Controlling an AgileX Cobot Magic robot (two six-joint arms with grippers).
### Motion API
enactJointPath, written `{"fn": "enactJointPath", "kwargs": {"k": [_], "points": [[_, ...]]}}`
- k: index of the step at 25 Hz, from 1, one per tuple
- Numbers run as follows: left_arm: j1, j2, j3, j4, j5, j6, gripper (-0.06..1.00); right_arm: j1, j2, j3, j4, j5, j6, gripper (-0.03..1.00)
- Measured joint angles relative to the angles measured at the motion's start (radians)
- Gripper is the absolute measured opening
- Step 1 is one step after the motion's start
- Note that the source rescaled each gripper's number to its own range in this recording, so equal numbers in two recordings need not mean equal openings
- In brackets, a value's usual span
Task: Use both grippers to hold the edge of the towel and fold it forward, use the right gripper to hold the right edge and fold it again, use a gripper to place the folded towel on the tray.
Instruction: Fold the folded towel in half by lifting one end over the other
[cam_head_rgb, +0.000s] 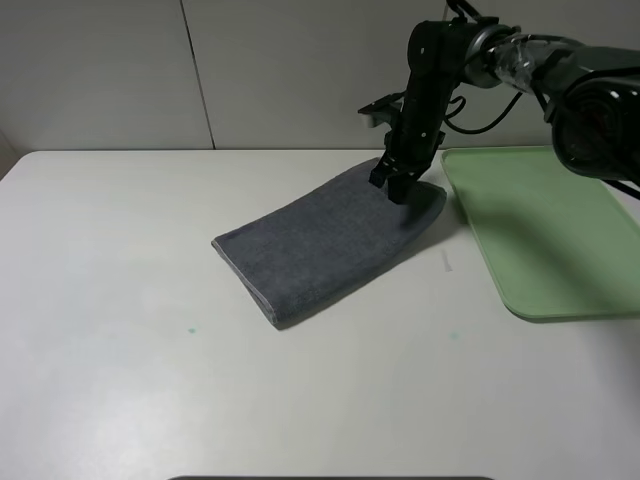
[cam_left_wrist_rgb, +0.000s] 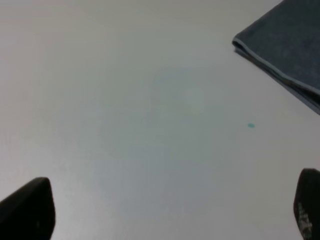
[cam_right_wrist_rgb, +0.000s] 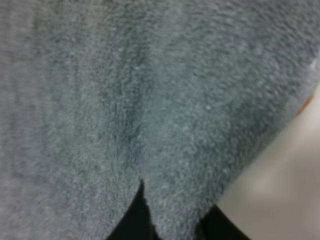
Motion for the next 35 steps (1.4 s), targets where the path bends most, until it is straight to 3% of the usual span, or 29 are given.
{"fn": "enactJointPath", "kwargs": {"k": [27,35], "points": [[0.000,0.000,0.000,0.000,-0.001,0.000,0.94,0.001,-0.213,0.010,-0.196,0.004,0.125,0.08],[0.000,0.000,0.000,0.000,-0.001,0.000,0.94,0.103,-0.213,0.056,-0.299,0.003,0.190,0.08]]}}
